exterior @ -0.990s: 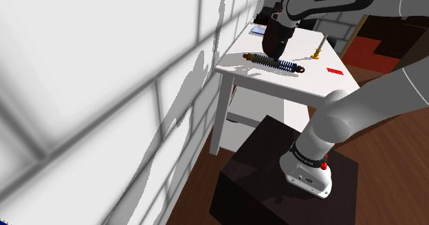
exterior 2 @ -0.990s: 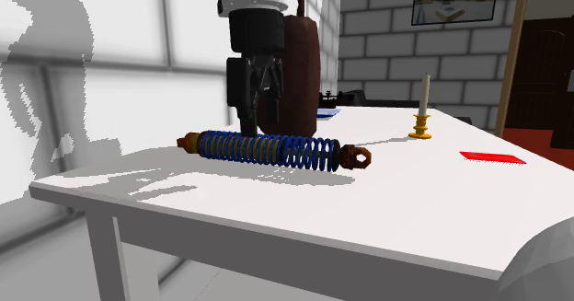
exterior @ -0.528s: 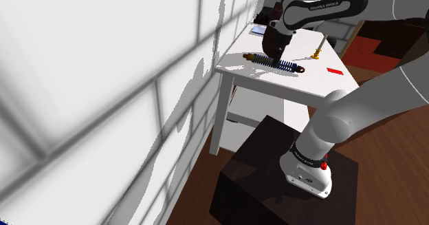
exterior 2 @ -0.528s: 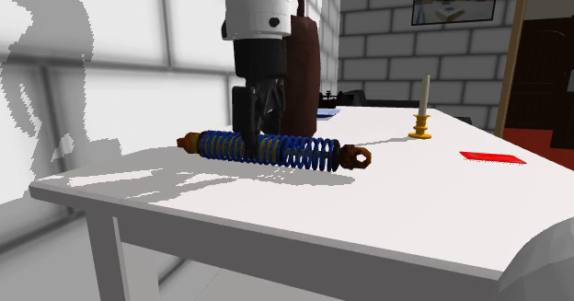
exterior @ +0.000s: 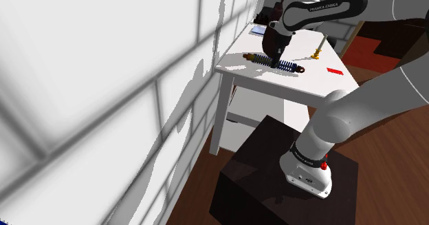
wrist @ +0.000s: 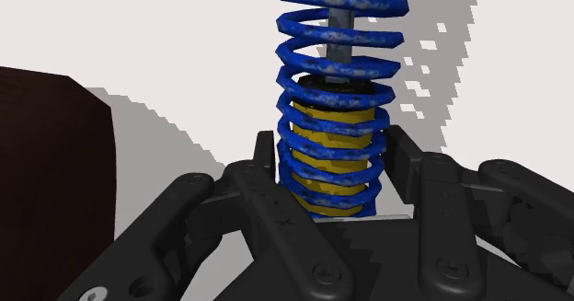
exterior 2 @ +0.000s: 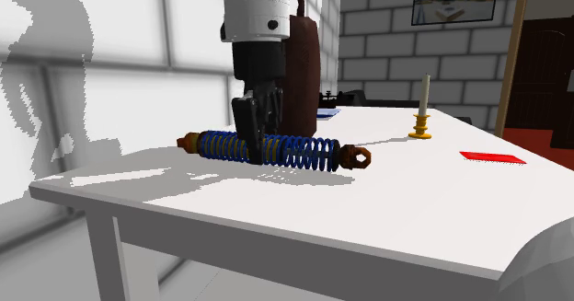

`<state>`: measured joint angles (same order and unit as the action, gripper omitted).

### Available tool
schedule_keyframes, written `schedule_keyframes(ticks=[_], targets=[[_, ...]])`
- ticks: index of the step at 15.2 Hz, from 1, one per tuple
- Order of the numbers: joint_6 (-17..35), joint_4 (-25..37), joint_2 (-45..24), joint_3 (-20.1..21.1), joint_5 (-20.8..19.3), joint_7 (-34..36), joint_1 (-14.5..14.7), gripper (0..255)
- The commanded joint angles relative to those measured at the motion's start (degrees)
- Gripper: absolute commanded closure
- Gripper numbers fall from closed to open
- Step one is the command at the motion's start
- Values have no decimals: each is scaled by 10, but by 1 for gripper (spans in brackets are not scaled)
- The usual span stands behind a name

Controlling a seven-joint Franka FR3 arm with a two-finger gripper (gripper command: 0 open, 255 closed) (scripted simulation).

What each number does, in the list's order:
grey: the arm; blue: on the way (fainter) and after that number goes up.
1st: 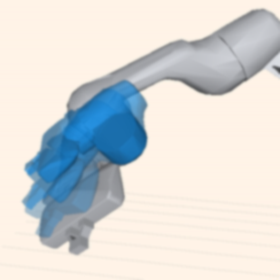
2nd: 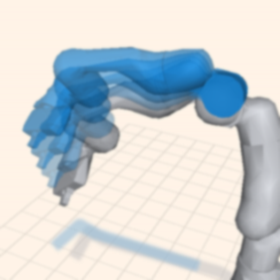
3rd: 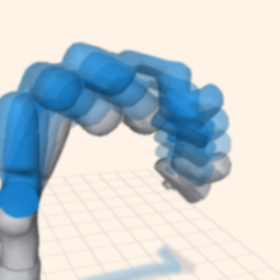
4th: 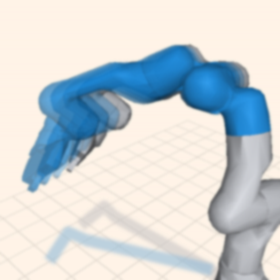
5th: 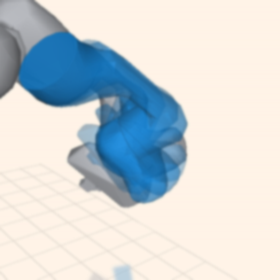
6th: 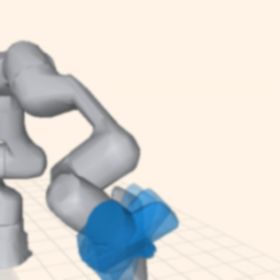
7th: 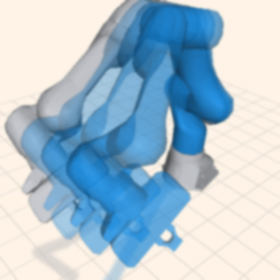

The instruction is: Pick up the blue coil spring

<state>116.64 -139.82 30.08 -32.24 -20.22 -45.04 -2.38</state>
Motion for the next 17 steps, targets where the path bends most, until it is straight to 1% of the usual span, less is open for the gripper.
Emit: schedule_keyframes(ticks=[1,3,17], targets=[[-1,-1,0,0,0,0,0,255],[-1,1,-1,-1,0,-1,0,255],[-112,94,16,26,17,-8,5,255]])
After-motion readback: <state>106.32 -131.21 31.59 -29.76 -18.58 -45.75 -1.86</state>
